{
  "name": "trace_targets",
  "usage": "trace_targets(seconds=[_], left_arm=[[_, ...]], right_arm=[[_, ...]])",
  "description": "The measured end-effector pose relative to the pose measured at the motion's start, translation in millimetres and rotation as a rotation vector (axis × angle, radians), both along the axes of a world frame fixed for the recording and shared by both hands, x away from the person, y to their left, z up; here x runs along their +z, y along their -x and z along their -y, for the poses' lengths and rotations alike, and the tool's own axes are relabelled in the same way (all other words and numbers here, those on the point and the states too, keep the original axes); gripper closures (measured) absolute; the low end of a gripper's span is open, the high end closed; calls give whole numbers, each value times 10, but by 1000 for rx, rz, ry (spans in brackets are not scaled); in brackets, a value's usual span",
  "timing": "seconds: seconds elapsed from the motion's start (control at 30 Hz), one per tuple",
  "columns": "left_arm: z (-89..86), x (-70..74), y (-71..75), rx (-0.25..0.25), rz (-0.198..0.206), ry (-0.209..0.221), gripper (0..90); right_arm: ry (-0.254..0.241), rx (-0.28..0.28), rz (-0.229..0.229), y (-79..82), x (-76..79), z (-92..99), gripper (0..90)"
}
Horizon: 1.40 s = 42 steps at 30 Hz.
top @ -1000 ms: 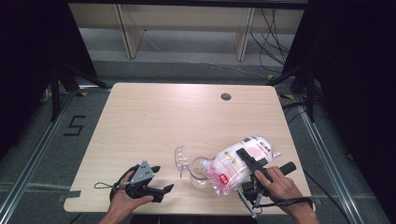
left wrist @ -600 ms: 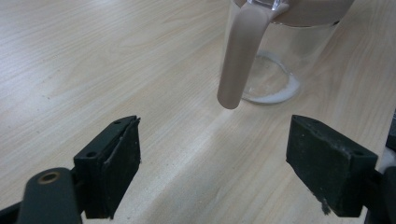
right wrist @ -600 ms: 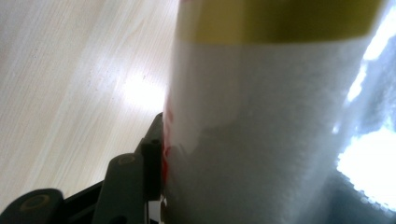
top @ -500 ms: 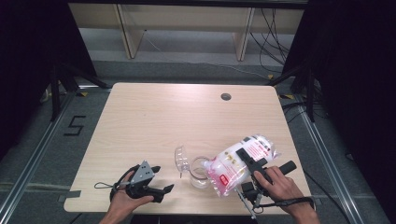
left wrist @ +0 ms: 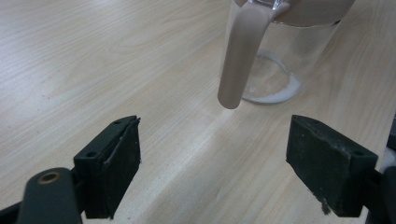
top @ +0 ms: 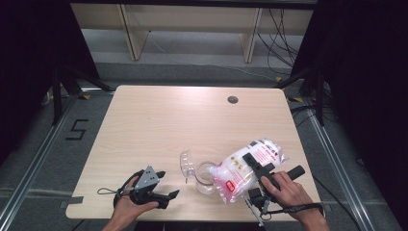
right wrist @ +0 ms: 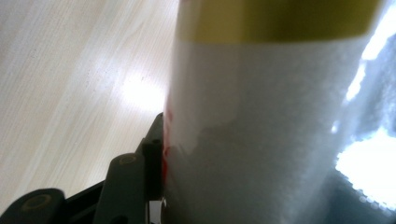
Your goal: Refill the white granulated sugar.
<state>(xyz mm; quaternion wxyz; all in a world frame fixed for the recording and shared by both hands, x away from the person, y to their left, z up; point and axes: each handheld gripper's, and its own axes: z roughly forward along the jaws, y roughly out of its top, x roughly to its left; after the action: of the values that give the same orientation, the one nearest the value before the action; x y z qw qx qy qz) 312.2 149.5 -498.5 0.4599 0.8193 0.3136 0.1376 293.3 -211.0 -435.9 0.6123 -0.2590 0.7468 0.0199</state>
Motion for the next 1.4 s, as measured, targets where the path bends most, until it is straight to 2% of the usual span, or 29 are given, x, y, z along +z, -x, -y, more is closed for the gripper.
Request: trace_targets(seconds=[0.07, 0.1, 0.17, 0.23, 0.27, 0.33, 0.37, 0.4, 0.5, 0.6, 0.83, 0.9, 0.93, 1.0, 1.07, 1.2, 1.4], left_arm=[[7, -1, 3, 4, -2, 10, 175], [-5, 4, -3, -2, 3, -13, 176], [-4, 3, -2, 0, 2, -11, 176], [5, 1, 3, 4, 0, 7, 176], [-4, 4, -2, -1, 2, -12, 176], [-4, 2, -3, 0, 2, -12, 175], [6, -3, 2, 4, -1, 9, 176], [9, -2, 4, 8, -2, 13, 176], [6, -7, 1, 7, -4, 23, 176], [0, 2, 6, 4, -3, 18, 176], [-4, 9, 10, 14, -4, 13, 176], [-13, 13, -2, -1, 12, 1, 176], [-2, 8, 12, 14, -5, 14, 175], [-6, 11, 10, 13, -3, 7, 176], [-2, 12, 13, 12, -4, 18, 175], [11, 7, 15, 9, -5, 31, 176], [8, 10, 15, 13, -2, 26, 176]], right_arm=[[16, 22, 3, -11, -2, -10, 515], [15, 19, 2, -10, -7, -10, 515], [20, 21, 1, -13, -12, -12, 516], [27, 20, 2, -9, -18, -11, 516], [28, 20, 2, -8, -15, -11, 517], [28, 17, 4, -6, -9, -11, 518], [20, 26, 12, -9, -15, -9, 518], [18, 13, 11, -1, -20, -8, 518], [24, 20, 12, -2, -10, -10, 518], [12, 12, 11, 4, -10, -7, 519], [18, 16, 16, 10, -6, -7, 520], [21, 19, 13, 9, -6, -5, 520], [29, 24, 14, 6, -2, -9, 521], [26, 24, 13, 5, -2, -8, 521], [15, 13, 12, 11, -5, -6, 521], [30, 10, 8, 16, 3, -14, 522], [24, 20, 17, 21, -7, -19, 523]])
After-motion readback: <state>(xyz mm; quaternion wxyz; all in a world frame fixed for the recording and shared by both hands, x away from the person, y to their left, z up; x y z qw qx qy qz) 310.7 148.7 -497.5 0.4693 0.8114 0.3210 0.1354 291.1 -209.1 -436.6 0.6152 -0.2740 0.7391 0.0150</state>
